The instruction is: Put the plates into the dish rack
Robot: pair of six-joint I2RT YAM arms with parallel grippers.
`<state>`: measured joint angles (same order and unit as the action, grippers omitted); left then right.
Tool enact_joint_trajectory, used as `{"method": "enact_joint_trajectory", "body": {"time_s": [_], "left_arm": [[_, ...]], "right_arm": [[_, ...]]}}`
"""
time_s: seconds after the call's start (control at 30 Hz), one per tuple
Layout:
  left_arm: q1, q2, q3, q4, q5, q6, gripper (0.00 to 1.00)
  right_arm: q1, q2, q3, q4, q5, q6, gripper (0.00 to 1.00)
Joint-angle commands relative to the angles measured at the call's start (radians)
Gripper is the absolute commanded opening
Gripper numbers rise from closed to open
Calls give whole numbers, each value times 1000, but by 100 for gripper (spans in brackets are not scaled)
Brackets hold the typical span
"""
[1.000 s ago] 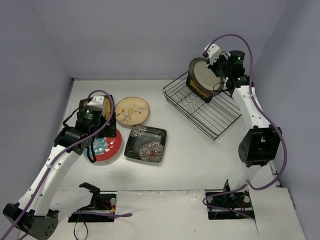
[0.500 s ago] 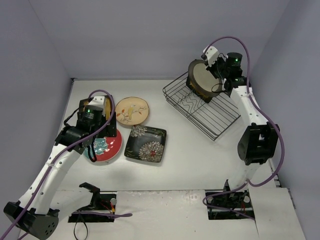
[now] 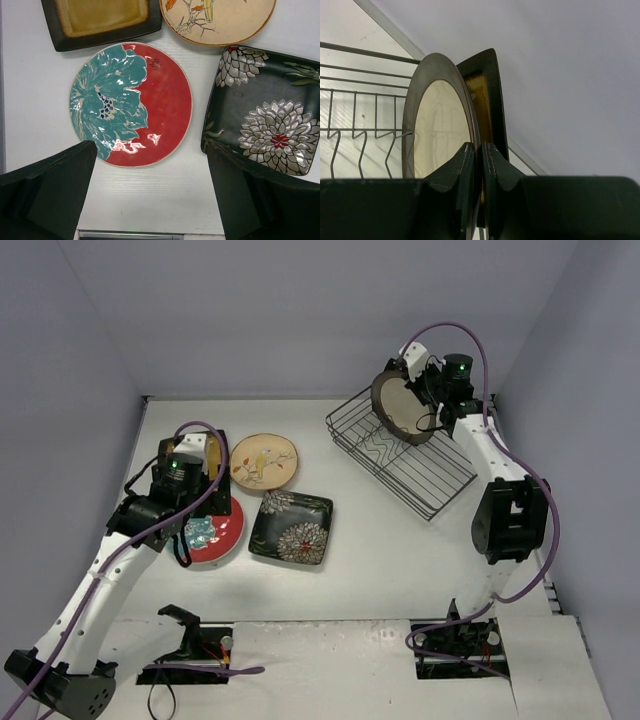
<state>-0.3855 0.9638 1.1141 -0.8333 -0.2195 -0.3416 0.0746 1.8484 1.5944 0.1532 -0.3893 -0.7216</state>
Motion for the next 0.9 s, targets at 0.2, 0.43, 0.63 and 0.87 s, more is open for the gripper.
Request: {"method": "enact_joint_trajectory", "body": {"time_s": [0.2, 0.43, 0.63, 0.87], "left_arm": [[-4, -34, 0, -1, -29, 3, 97], [-3, -54, 0, -15, -21, 3, 97], [-4, -77, -3, -39, -23, 1, 97], [-4, -100, -10, -52, -30, -4, 97]], "right_arm": [[4, -23, 12, 169, -19, 83, 12], [5, -15, 12, 155, 0, 125, 30], [5, -55, 4, 138, 47, 157, 56], [48, -215, -37, 143, 205, 293, 74]]}}
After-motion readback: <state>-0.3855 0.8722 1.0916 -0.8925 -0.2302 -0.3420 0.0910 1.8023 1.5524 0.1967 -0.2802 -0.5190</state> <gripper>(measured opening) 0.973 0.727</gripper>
